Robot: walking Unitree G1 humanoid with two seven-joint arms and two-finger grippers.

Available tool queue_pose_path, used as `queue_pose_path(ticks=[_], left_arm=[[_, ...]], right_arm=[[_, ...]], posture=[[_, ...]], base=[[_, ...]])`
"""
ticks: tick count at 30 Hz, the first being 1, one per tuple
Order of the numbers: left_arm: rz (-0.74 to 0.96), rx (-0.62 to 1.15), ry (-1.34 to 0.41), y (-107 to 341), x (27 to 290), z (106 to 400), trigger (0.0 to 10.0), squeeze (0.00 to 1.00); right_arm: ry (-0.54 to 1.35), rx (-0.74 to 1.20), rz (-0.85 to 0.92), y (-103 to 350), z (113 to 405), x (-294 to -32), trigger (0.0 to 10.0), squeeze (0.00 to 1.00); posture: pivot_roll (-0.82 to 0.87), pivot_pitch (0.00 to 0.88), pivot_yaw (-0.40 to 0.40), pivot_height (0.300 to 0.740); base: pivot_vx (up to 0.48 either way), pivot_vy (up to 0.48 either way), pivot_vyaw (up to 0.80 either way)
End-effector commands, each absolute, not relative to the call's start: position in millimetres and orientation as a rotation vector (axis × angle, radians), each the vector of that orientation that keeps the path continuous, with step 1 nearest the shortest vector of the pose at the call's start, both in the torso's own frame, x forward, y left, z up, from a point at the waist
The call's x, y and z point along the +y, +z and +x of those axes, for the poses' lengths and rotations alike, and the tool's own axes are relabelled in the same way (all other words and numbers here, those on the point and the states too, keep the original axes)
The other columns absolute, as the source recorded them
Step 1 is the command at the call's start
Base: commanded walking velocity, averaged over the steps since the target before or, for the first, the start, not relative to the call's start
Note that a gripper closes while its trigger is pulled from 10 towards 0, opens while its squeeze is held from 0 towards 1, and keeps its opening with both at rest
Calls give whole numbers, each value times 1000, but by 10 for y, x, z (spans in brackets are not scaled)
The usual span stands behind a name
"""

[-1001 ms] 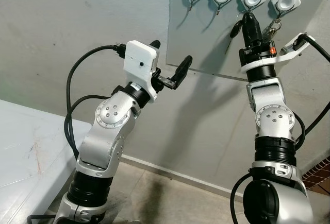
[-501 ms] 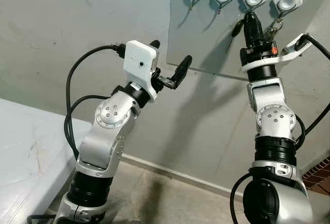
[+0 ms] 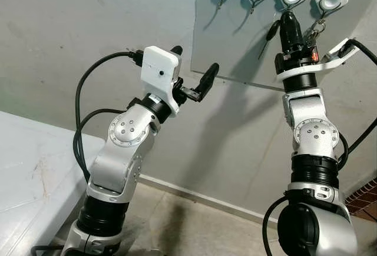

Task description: Hang keys on a hook

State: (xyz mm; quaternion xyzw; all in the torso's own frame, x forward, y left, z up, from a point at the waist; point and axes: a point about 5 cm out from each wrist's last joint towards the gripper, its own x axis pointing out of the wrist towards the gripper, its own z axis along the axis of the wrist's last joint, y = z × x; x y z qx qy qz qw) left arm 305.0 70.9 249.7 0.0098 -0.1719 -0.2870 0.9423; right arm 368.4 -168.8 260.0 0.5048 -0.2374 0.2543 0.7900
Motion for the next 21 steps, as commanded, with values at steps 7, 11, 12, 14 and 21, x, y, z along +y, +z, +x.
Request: queue_pose_path(ticks=[7,11,12,14,21], left_arm=[[25,-375,-577,2562,727,3036,10000,0],[24,-375,-575,2560,731,3036,10000,0],[24,-374,-573,2558,731,3036,10000,0],[24,-375,-573,2557,730,3036,10000,0],[21,-376,-572,2555,725,3035,10000,0]], right_arm=[[531,-455,1070,2564,3707,-1664,10000,0],[548,-482,1009,2580,3680,-1635,10000,0],[559,-488,1023,2595,3673,-1627,10000,0],[561,-487,1032,2603,3672,-1626,10000,0],[561,-459,1033,2563,3675,-1592,10000,0]], posture=[[55,50,3,715],[55,49,3,715],[55,46,3,715],[55,46,2,715],[55,43,-1,715]], base=[[0,0,0],[0,0,0],[0,0,0],[0,0,0],[0,0,0]])
